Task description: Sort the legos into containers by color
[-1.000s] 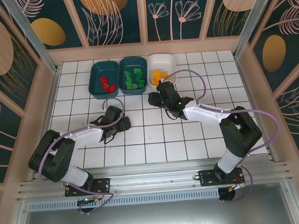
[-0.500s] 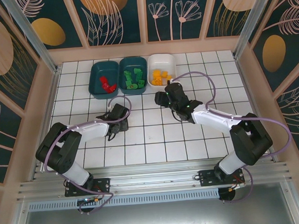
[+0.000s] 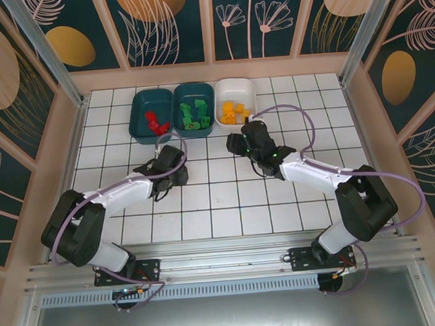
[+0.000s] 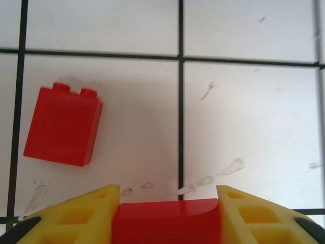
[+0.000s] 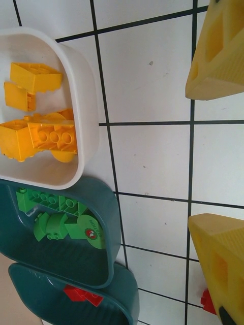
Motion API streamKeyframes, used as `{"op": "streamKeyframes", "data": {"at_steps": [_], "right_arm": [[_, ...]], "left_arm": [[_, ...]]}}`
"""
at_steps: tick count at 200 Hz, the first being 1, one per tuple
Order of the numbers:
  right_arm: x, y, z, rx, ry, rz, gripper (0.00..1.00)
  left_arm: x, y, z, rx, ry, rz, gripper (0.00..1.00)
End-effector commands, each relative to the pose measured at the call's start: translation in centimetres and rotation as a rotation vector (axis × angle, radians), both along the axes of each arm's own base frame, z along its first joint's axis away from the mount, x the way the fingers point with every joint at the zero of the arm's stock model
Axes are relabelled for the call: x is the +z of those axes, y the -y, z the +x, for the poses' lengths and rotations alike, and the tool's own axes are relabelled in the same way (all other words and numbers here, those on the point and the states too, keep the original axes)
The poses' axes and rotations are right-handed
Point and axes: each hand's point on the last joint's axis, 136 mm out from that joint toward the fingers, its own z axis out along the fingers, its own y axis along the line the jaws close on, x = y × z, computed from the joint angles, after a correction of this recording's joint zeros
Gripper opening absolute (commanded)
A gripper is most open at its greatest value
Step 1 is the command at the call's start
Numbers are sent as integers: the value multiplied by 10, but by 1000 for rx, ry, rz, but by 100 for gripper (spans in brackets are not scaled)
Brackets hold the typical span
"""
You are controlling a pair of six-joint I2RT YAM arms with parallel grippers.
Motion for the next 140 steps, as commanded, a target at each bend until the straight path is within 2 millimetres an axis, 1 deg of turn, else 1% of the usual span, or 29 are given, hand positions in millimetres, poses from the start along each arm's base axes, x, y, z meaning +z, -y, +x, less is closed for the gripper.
{"op": "streamKeyframes", "data": {"at_steps": [1,13,17,20,25,36,53,59,67,82,86,87,90,94,111,119,127,128,129,134,140], "right_arm": [[16,12,1,-45,41,12,61],[17,15,0,-51,40,9,61],[17,16,-1,-52,39,7,61],[17,16,-1,-53,40,7,61],[17,18,-2,-54,38,5,61],[17,20,-4,-57,33,3,61],[16,22,-6,-58,24,-5,61],[17,23,-7,-56,22,-9,61],[18,25,-9,-56,17,-16,61],[21,35,-15,-71,9,-34,61],[21,38,-16,-77,6,-40,61],[22,39,-17,-77,6,-39,61],[22,41,-18,-82,3,-42,61],[24,45,-20,-88,4,-40,61],[23,62,-29,-115,-16,-37,61],[20,71,-33,-134,-28,-38,61],[19,79,-38,-148,-35,-36,61],[18,80,-39,-151,-37,-36,61],[19,81,-40,-151,-36,-34,61],[17,85,-43,-160,-41,-34,61],[17,90,-46,-169,-45,-32,62]], "left_arm": [[41,9,21,-18,86,8,36],[57,10,33,-13,126,25,36],[55,8,34,-10,123,40,36],[68,12,43,-6,152,30,36],[75,12,50,0,169,29,36],[84,10,67,26,189,13,36],[91,2,94,68,203,-58,35],[93,-3,105,86,208,-84,35],[94,-16,119,125,215,-100,35],[93,-39,144,189,220,-97,36],[97,-45,149,204,228,-102,36],[91,-47,152,209,215,-98,36],[84,-50,156,218,201,-94,36],[81,-55,162,228,195,-96,36],[69,-72,185,266,182,-103,36],[60,-79,197,284,167,-87,36],[55,-83,209,295,153,-66,36],[57,-83,212,296,158,-67,37],[53,-84,211,298,148,-61,37],[52,-85,218,297,143,-55,37],[45,-85,225,299,126,-42,38]]}}
